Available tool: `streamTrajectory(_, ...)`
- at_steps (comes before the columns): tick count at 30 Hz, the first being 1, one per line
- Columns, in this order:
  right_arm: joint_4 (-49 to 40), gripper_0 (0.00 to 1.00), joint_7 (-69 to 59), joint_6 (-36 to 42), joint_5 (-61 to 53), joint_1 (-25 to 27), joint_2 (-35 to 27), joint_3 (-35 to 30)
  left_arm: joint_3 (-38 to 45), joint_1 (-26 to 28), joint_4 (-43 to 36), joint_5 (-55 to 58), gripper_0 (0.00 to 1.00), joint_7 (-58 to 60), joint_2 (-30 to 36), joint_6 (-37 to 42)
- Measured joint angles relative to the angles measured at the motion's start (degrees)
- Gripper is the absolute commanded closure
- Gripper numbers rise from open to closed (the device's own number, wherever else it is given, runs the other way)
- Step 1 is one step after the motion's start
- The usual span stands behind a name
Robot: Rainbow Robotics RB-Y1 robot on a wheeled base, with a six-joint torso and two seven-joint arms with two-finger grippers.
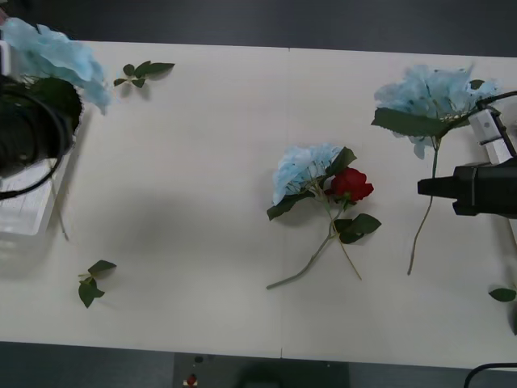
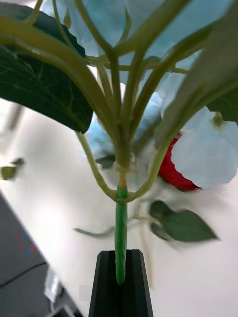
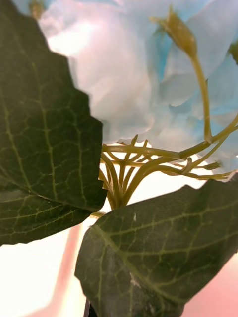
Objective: Put the red flowers into the right box and the blue flowers into the left box
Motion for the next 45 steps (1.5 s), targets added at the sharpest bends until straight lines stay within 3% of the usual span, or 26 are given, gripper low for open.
streamTrajectory(13,4.28,1.0,-0.7,-0.76,-20.15,-8.47,-0.01,4.93,12.51,6.97,25.39,0.42,1.0,-15.1,3.7,-17.29)
streamTrajectory(24,8.83,1.0,-2.85,-7.07,-28.03,-14.97,-0.01,13.13,13.3,7.02,37.84,0.42,1.0,-18.65,3.7,-25.43)
streamTrajectory(26,8.83,1.0,-2.9,-8.76,-28.03,-16.09,-0.01,14.85,13.29,7.02,38.49,0.42,0.81,-18.7,3.7,-25.43)
streamTrajectory(28,8.83,1.0,-3.21,-10.54,-28.03,-17.15,0.0,16.51,13.29,7.02,38.8,0.42,0.53,-18.91,3.7,-25.43)
streamTrajectory(29,8.83,1.0,-3.67,-11.4,-28.03,-17.69,0.02,17.35,13.28,7.02,38.83,0.42,0.47,-19.23,3.7,-25.43)
streamTrajectory(30,8.83,1.0,-4.37,-12.29,-28.03,-18.23,0.07,18.24,13.28,7.02,38.83,0.42,0.33,-19.81,3.7,-25.43)
streamTrajectory(32,8.83,1.0,-5.43,-14.51,-28.03,-19.22,0.19,20.12,13.28,7.02,38.83,0.42,0.14,-20.95,3.7,-25.45)
streamTrajectory(34,8.83,1.0,-6.03,-16.79,-28.03,-20.14,0.32,22.2,13.28,7.06,38.84,0.42,0.03,-20.96,3.7,-26.27)
streamTrajectory(45,8.83,1.0,-7.96,-22.93,-28.03,-25.62,4.75,30.75,13.29,9.33,36.9,5.4,0.0,-20.97,3.7,-30.67)
